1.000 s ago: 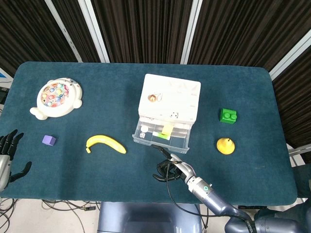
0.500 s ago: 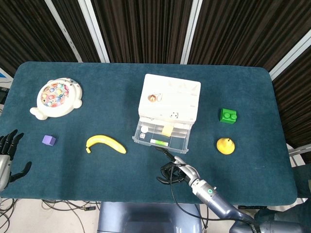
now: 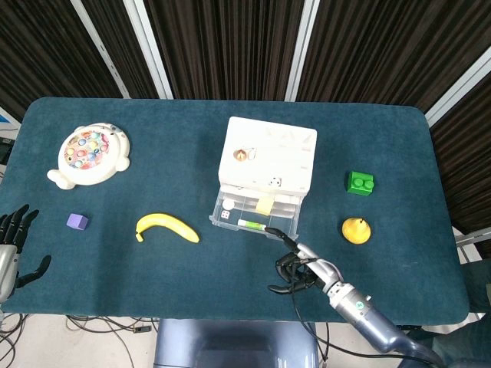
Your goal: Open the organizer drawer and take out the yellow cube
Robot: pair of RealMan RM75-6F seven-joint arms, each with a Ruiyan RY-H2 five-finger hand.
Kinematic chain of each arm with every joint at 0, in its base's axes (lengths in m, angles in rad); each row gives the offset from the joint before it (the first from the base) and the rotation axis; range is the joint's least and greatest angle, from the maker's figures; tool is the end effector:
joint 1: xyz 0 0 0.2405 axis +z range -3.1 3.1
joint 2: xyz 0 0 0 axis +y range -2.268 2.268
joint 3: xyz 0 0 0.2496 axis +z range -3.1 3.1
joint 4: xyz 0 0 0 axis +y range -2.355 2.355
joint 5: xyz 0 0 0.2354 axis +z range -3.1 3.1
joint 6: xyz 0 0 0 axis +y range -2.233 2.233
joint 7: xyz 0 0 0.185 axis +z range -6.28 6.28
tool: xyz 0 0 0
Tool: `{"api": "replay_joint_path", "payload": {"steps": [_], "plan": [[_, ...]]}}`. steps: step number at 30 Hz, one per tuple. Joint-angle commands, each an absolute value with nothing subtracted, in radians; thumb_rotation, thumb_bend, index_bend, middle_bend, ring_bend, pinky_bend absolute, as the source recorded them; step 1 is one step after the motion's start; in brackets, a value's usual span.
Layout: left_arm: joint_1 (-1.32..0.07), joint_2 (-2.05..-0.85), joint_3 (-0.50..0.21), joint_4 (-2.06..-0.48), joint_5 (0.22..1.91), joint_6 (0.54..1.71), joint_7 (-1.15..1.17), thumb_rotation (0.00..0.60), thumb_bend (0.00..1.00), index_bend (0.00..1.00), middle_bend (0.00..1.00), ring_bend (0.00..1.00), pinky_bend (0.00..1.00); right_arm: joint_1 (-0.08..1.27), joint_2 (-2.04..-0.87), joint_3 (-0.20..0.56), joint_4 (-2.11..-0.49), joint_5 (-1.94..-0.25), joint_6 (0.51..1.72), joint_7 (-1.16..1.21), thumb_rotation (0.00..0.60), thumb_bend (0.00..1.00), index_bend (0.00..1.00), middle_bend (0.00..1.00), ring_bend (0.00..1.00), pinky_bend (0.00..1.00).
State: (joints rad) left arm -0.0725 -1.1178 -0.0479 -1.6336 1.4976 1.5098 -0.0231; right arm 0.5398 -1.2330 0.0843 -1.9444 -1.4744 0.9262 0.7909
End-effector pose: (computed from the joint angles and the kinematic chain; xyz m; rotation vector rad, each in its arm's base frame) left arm -0.3117 0.2189 0.1349 -1.3487 -0.9281 -0.9451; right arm -0.1101 -0.2692 -0.0108 1.5377 -2.1739 1.4497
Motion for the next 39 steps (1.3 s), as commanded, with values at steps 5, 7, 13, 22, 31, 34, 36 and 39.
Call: {"api": "replay_joint_path", "payload": {"steps": [5,7,13,22,31,34,36,39], "plan": [[-0.072,-1.118,-0.049,-1.634,1.495,1.51,-0.024,0.6,0.31,0.04,0.0,0.0,0.0,0.565,-1.096,0.129,-2.0,-1.429,0.906,0.719,0.6,0.19,0.11,0.83,0.9,1.0],[-0.073,-1.118,-0.049,-1.634,1.495,1.509,-0.023,0.6,0.31,0.04,0.0,0.0,0.0,0.579,-1.058,0.149,-2.006,-1.412,0.897,0.694,0.6,0.19,0.13,0.84,0.91,1.0],[-0.072,-1.118,-0.049,-1.636,1.496,1.51,-0.025,0.6,0.31,0.04,0.0,0.0,0.0,0.645,-1.007,0.2,-1.924,-1.379,0.858,0.522,0.6,0.11,0.15,0.84,0.9,1.0],[-0.073,-1.119,-0.05,-1.637,1.494,1.51,-0.019,0.6,0.31,0.04,0.0,0.0,0.0,0.714,-0.995,0.224,-1.833,-1.392,0.839,0.288,0.6,0.09,0.16,0.88,0.92,1.0],[-0.073,-1.119,-0.051,-1.637,1.492,1.509,-0.02,0.6,0.31,0.04,0.0,0.0,0.0,0.791,-1.035,0.253,-1.804,-1.37,0.843,0.017,0.6,0.09,0.18,0.91,0.94,1.0],[-0.073,-1.119,-0.05,-1.637,1.493,1.509,-0.019,0.6,0.31,0.04,0.0,0.0,0.0,0.816,-1.051,0.256,-1.806,-1.361,0.839,-0.076,0.6,0.09,0.18,0.92,0.95,1.0],[-0.073,-1.119,-0.05,-1.637,1.493,1.509,-0.019,0.6,0.31,0.04,0.0,0.0,0.0,0.834,-1.07,0.262,-1.801,-1.345,0.845,-0.143,0.6,0.09,0.19,0.92,0.95,1.0],[-0.072,-1.119,-0.051,-1.637,1.491,1.511,-0.021,0.6,0.31,0.04,0.0,0.0,0.0,0.858,-1.103,0.269,-1.789,-1.329,0.855,-0.212,0.6,0.09,0.2,0.93,0.96,1.0]]}}
